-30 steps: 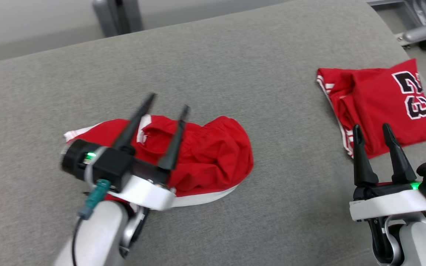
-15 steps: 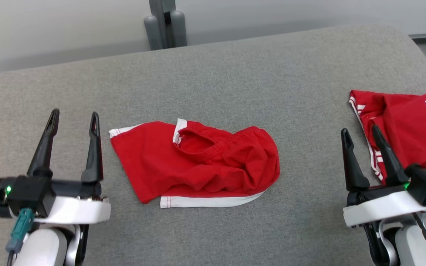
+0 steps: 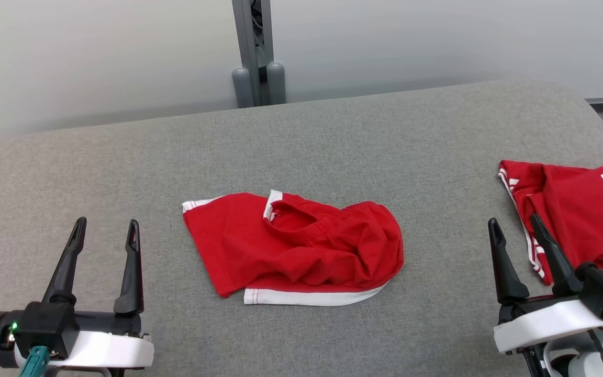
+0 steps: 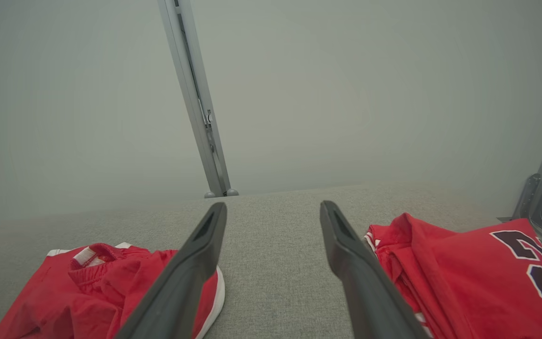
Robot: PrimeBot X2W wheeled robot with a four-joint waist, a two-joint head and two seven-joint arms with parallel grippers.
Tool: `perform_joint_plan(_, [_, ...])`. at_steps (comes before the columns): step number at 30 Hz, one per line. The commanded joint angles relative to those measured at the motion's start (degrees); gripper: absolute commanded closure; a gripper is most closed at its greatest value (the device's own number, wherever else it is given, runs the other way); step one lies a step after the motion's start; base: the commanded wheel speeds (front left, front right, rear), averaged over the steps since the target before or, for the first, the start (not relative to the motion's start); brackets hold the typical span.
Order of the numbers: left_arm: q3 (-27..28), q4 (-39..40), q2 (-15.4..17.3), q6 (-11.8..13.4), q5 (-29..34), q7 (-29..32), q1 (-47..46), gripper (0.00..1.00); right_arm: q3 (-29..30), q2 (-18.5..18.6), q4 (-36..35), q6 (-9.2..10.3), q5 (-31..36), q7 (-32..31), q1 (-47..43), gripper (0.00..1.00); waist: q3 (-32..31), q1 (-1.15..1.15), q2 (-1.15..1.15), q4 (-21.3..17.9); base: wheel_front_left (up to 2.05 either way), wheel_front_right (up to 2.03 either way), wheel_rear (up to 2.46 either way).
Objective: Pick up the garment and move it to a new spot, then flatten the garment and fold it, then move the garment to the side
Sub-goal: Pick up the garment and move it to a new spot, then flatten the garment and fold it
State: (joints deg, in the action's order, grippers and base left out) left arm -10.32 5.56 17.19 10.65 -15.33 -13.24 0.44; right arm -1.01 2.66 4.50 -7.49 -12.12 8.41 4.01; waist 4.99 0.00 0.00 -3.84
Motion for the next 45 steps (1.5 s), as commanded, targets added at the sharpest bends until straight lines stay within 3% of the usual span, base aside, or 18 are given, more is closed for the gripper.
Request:
perform_joint_plan(1, [0.23, -0.08, 0.25, 0.09, -0.27, -0.29, 0.46, 0.0, 0.02, 0.41, -0.37, -0.01, 0.0, -0.13, -0.42, 0.0, -0.48, 0.0, 0.0, 0.29, 0.0, 0.0, 0.0])
perform_joint_plan(19, [-0.05, -1.1, -0.2, 1.71, -1.36, 1.11, 2.45, 0.0, -0.42, 0.41, -1.13, -0.01, -0.6, -1.11, -1.3, 0.0, -1.8, 0.0, 0.0, 0.43, 0.0, 0.0, 0.0])
perform_joint_plan(45, [-1.16, -2.83, 0.46, 1.48, -1.97, 1.19, 1.23, 0.0, -1.09, 0.4, -0.69, -0.01, -0.96, -0.94, -0.77, 0.0, -1.98, 0.0, 0.0, 0.21, 0.0, 0.0, 0.0])
